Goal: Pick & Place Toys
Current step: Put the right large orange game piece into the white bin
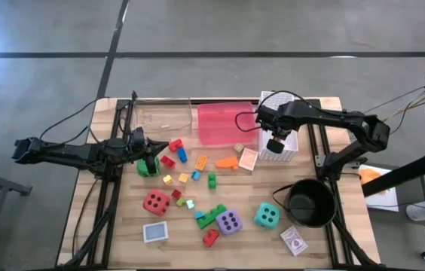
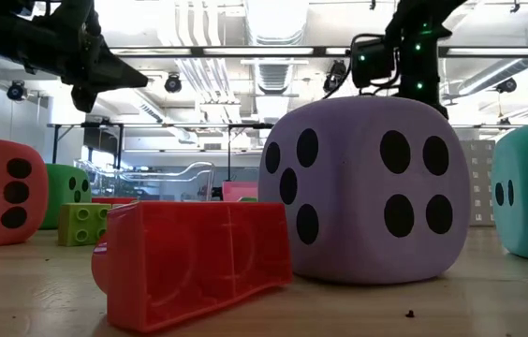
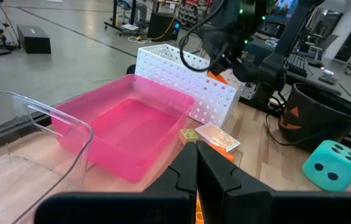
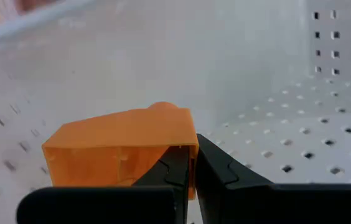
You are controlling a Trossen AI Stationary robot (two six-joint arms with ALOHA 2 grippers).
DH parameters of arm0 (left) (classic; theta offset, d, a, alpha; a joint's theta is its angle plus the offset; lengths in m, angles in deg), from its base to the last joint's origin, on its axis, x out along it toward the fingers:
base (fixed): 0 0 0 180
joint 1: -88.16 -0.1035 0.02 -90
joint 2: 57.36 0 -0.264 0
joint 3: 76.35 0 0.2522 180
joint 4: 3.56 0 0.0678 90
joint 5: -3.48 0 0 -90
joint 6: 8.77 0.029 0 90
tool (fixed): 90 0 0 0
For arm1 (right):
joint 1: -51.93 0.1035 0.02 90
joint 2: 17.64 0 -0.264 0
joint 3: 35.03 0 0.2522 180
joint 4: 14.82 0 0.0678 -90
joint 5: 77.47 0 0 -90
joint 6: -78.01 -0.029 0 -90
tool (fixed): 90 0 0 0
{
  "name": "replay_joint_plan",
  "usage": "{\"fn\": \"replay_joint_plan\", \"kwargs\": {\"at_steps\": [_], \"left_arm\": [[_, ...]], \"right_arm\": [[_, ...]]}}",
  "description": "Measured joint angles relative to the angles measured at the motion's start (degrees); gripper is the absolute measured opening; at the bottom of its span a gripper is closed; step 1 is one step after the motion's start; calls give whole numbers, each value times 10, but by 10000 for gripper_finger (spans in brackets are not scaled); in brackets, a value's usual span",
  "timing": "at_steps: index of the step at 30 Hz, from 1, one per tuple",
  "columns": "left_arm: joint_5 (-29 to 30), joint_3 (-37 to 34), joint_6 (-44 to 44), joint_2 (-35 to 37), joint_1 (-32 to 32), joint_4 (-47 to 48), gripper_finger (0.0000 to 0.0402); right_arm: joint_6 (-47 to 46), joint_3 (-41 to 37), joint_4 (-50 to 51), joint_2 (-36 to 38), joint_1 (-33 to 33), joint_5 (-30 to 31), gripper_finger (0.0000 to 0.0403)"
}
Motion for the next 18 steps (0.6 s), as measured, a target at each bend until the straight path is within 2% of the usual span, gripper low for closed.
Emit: {"fn": "replay_joint_plan", "kwargs": {"at_steps": [7, 18], "left_arm": [[0, 0, 1, 0, 0, 0, 4], [0, 0, 1, 0, 0, 0, 4]], "right_arm": [[56, -11, -19, 0, -10, -5, 10], [155, -4, -62, 1, -90, -88, 10]]}}
